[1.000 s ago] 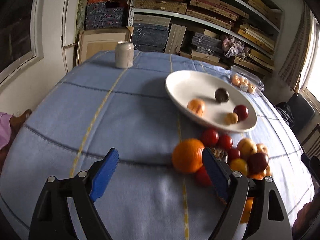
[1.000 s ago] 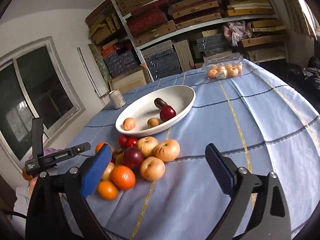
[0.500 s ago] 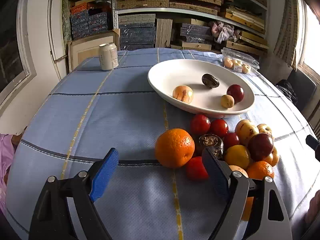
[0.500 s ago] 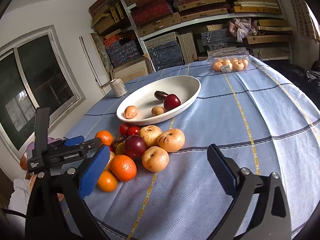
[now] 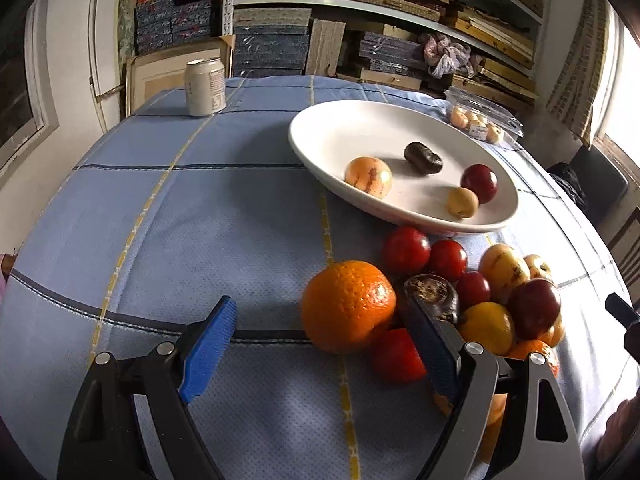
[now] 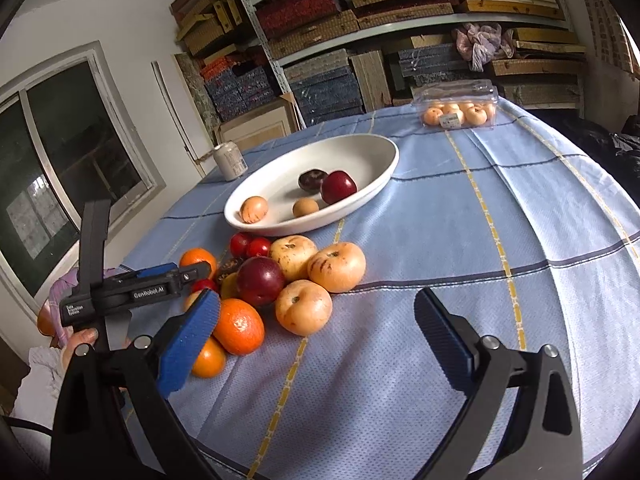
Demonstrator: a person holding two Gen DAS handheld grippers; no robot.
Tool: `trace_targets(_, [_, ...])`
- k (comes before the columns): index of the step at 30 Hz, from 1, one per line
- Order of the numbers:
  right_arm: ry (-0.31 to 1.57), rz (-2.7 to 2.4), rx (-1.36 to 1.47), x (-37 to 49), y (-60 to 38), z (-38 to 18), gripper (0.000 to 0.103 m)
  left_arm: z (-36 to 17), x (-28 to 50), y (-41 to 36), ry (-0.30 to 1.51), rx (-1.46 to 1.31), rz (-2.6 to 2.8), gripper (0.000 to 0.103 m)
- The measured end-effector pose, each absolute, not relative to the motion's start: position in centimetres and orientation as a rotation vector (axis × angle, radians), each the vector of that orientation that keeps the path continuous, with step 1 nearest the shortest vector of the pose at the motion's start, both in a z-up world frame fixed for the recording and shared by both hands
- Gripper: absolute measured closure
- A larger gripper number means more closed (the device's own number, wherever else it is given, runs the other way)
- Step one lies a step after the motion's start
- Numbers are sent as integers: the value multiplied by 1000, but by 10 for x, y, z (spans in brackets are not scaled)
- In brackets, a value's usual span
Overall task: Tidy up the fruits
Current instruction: 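Grasp the large orange with the left tool while the right tool grasps a pale apple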
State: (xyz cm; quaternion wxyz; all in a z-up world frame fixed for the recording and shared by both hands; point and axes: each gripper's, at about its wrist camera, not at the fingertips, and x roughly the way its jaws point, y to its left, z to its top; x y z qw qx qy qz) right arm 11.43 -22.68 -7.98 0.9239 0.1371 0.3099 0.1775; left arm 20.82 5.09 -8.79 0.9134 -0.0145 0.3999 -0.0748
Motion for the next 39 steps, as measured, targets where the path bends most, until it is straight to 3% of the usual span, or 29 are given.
trace_targets(8, [708, 369, 187, 123, -208, -87, 8, -89, 214, 51, 828, -6, -136, 21])
trace_targets(12, [759, 350, 141, 132, -200, -93, 35, -88, 211, 49, 820, 14, -137, 31])
trace_targets(13, [772, 347, 137, 135, -199, -95, 37, -88, 210, 48, 817, 18, -141, 34])
trace_targets(28, [834, 334, 65, 165, -177, -104, 37, -90, 211, 51, 830, -13, -165, 36])
trace_targets(30, [835, 333, 60, 166, -175, -105, 38, -90, 213, 52, 834, -26, -181, 42])
trace_targets(32, [835, 336, 63, 167, -176, -105, 39, -90, 212, 49, 834, -26, -199, 56])
trace_targets(39, [847, 346, 67, 169, -175, -107, 47, -90, 210, 45, 830, -23, -196, 56])
